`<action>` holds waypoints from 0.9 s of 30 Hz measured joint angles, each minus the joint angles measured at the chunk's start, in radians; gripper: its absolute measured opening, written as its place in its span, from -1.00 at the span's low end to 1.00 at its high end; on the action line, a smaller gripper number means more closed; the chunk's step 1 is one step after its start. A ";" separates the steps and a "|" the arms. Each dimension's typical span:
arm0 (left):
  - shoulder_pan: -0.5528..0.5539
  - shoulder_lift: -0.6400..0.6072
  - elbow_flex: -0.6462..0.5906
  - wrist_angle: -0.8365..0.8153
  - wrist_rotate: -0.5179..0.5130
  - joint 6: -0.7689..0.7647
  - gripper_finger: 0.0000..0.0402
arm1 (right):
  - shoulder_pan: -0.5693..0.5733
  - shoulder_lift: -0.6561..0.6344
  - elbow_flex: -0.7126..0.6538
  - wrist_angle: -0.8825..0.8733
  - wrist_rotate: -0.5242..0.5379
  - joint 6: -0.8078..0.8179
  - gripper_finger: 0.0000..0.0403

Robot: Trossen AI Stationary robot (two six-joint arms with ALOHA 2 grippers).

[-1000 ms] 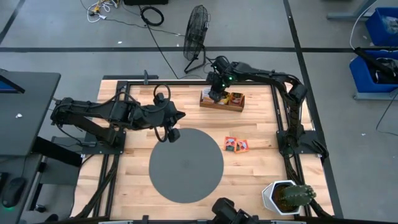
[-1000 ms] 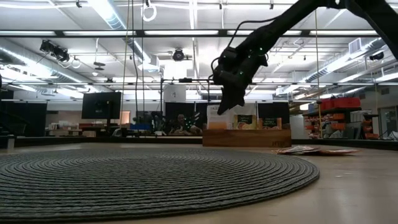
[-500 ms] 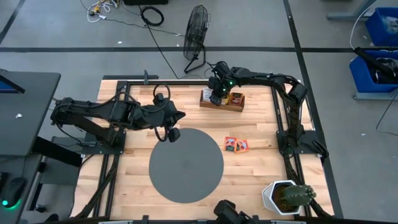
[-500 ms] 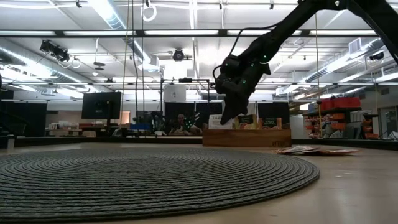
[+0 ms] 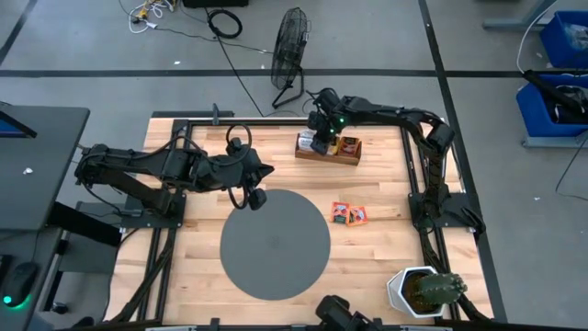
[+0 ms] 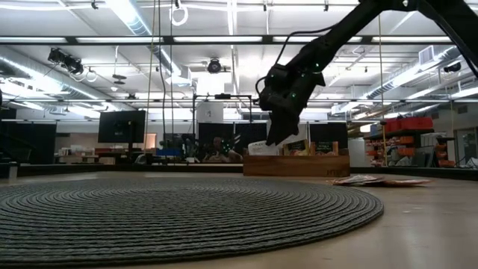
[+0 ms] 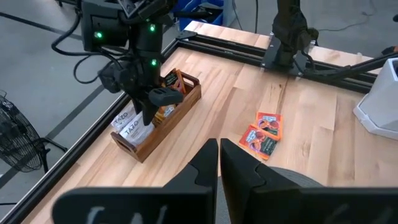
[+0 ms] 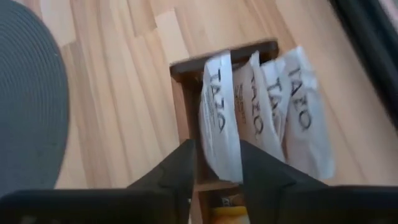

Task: Pick & Place Tea
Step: Put the white tea bag into the left section of the wooden organizer, then put the orange tea bag into the right section of the wooden organizer

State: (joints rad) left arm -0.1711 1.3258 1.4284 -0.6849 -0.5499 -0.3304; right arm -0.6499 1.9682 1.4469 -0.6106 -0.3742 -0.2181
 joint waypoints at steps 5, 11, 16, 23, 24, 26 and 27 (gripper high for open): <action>0.000 0.000 0.000 0.000 0.000 0.001 -0.91 | 0.001 -0.002 0.111 -0.133 0.001 0.000 -0.25; 0.000 0.000 0.000 -0.002 -0.010 0.023 -0.91 | 0.045 -0.057 0.222 -0.335 0.036 -0.024 -0.21; 0.000 0.000 0.000 -0.003 -0.012 0.074 -0.91 | 0.128 -0.139 0.182 -0.372 0.112 -0.021 -0.25; 0.000 0.000 0.000 -0.010 -0.012 0.107 -0.91 | 0.217 -0.272 -0.088 -0.278 0.113 0.136 -0.30; 0.000 0.000 0.000 -0.010 -0.012 0.107 -0.91 | 0.232 -0.297 -0.143 -0.255 0.115 0.165 -0.30; 0.000 0.000 0.000 -0.009 -0.012 0.113 -0.91 | 0.266 -0.352 -0.248 -0.204 0.143 0.230 -0.31; 0.000 0.000 0.000 -0.010 -0.012 0.120 -0.91 | 0.283 -0.379 -0.300 -0.182 0.171 0.254 -0.31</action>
State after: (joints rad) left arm -0.1711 1.3258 1.4285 -0.6945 -0.5614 -0.2104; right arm -0.3666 1.5892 1.1465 -0.7924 -0.2029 0.0355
